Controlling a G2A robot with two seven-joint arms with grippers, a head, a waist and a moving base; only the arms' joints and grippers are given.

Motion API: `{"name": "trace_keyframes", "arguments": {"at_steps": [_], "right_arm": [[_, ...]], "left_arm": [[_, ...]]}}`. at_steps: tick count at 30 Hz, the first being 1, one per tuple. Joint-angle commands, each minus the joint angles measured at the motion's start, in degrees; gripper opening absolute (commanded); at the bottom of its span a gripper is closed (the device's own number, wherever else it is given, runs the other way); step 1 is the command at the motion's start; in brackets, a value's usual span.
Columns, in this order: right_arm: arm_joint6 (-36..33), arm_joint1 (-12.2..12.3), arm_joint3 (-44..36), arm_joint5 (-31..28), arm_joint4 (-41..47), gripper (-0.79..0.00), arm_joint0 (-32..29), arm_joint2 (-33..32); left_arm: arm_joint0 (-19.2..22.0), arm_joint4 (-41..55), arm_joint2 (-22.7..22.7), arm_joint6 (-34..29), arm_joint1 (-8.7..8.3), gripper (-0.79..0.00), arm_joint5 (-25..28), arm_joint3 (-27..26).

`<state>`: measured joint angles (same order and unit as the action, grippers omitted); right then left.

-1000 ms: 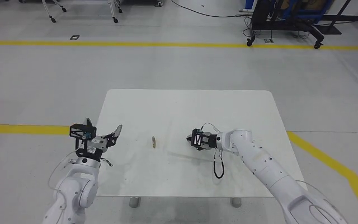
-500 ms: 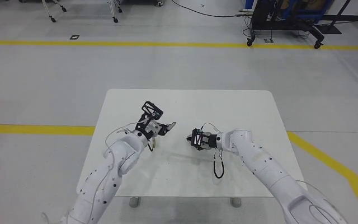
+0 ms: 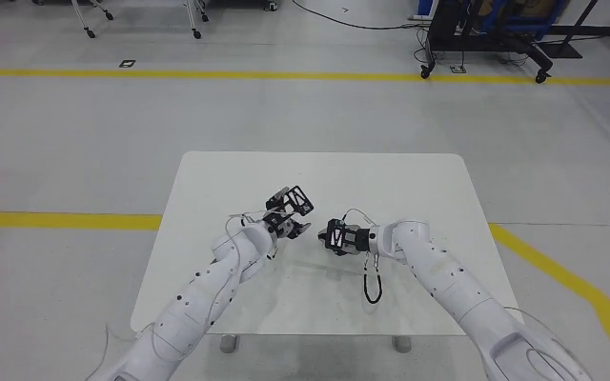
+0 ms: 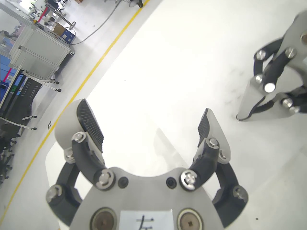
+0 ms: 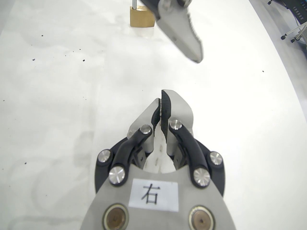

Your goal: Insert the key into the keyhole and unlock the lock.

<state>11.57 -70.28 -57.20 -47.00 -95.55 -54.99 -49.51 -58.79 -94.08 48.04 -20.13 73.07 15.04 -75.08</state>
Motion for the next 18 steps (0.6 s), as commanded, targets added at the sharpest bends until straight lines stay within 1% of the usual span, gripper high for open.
{"name": "trace_keyframes", "arguments": {"at_steps": [1,6,11,18], "right_arm": [[0.0,0.0,0.0,0.0,0.0,-0.785,0.0,0.0],[0.0,0.0,0.0,0.0,0.0,-0.785,0.0,0.0],[0.0,0.0,0.0,0.0,0.0,-0.785,0.0,0.0],[0.0,0.0,0.0,0.0,0.0,-0.785,0.0,0.0]], "left_arm": [[0.58,-0.63,-0.92,-1.55,0.33,0.0,0.6,1.16],[1.93,-3.49,-2.74,-3.8,1.05,0.0,0.69,3.81],[2.75,-4.47,-3.62,-2.96,1.62,0.0,1.37,6.85],[3.43,-4.54,-4.16,-2.3,2.39,0.0,1.47,8.67]]}}
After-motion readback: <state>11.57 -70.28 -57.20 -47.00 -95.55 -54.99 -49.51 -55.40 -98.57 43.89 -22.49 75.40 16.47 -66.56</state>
